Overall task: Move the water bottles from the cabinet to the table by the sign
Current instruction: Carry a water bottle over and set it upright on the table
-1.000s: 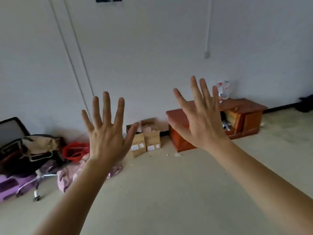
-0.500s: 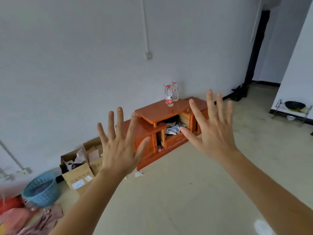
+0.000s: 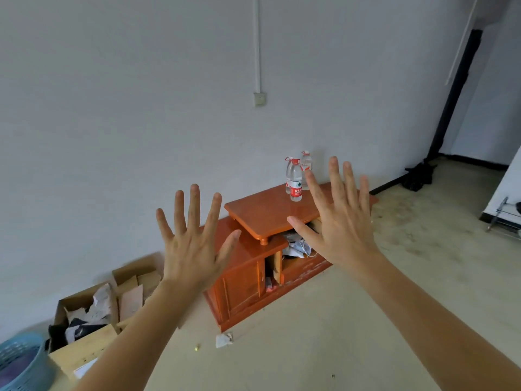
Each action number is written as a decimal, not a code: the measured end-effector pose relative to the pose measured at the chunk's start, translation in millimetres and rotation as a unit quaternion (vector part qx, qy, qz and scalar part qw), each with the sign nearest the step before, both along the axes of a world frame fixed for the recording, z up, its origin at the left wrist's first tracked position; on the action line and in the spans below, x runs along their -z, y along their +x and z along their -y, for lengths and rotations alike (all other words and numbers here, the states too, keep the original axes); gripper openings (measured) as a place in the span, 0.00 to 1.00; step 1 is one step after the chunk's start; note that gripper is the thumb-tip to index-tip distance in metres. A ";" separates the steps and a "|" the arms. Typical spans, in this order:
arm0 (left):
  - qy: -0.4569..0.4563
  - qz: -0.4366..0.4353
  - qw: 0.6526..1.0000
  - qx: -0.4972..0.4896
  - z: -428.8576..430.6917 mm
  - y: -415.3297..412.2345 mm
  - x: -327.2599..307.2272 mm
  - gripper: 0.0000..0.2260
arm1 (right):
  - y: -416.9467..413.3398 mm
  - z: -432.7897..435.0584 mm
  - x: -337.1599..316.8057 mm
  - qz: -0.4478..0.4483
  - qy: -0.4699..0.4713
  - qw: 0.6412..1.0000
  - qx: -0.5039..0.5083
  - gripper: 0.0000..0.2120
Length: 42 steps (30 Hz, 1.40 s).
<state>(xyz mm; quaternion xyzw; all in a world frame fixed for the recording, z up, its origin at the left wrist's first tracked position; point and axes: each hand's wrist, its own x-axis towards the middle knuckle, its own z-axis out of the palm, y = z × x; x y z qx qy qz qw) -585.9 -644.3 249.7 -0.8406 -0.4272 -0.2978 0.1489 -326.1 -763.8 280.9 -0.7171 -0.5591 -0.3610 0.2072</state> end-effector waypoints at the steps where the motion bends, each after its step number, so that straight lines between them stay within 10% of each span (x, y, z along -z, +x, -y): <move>1: -0.014 -0.008 1.000 0.000 -29.4 13.5 6.0 0.35 | 11.6 -24.2 4.1 -0.004 -0.005 1.000 0.007 0.44; 14: -0.051 -0.083 0.988 0.120 -297.1 295.9 43.7 0.33 | 257.3 -219.3 57.3 -0.079 -0.026 0.988 0.129 0.43; 42: -0.238 -0.100 0.965 0.036 -713.2 728.9 154.2 0.36 | 726.2 -689.5 157.6 -0.201 -0.265 0.941 0.064 0.46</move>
